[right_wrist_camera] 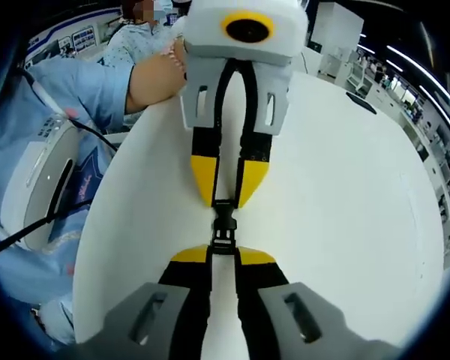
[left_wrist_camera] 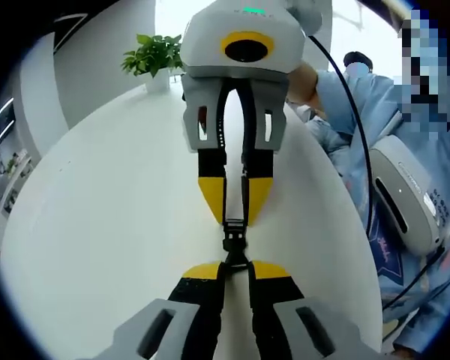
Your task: Snap the two parts of the plastic buckle together until the buckle closes and remains connected.
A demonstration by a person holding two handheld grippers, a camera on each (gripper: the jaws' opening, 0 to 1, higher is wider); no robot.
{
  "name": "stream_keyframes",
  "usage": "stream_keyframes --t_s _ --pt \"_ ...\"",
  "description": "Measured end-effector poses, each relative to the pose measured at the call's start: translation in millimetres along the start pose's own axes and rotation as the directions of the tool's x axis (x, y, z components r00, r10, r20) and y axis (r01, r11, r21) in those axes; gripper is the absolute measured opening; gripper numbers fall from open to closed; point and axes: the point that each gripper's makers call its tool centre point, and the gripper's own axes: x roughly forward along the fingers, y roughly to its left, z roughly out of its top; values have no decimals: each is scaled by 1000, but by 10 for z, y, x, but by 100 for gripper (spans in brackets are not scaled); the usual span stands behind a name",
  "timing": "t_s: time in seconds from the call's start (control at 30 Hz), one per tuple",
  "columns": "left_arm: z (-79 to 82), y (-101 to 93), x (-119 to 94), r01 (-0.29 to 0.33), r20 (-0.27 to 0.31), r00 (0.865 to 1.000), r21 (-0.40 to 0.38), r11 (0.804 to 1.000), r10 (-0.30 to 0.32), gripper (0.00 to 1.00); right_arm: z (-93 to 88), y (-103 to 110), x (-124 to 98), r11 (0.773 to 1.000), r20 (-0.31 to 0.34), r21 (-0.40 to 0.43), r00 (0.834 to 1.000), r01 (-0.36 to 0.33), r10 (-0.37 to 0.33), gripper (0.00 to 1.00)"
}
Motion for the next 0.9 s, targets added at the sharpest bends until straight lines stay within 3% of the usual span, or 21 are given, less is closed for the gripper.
stream_keyframes --t_s 0.3,0.53,0.9 --pt "-8 1 -3 7 -4 1000 2 1000 -7 10 10 -41 14 999 8 -28 999 -35 35 9" --pt "-11 -9 -8 15 -10 1000 1 1000 -15 9 41 -21 30 992 -24 -103 997 -71 69 9" --pt "-8 -40 -4 11 -20 1000 -2 1000 -11 8 50 -5 33 993 -56 -90 996 -75 70 8"
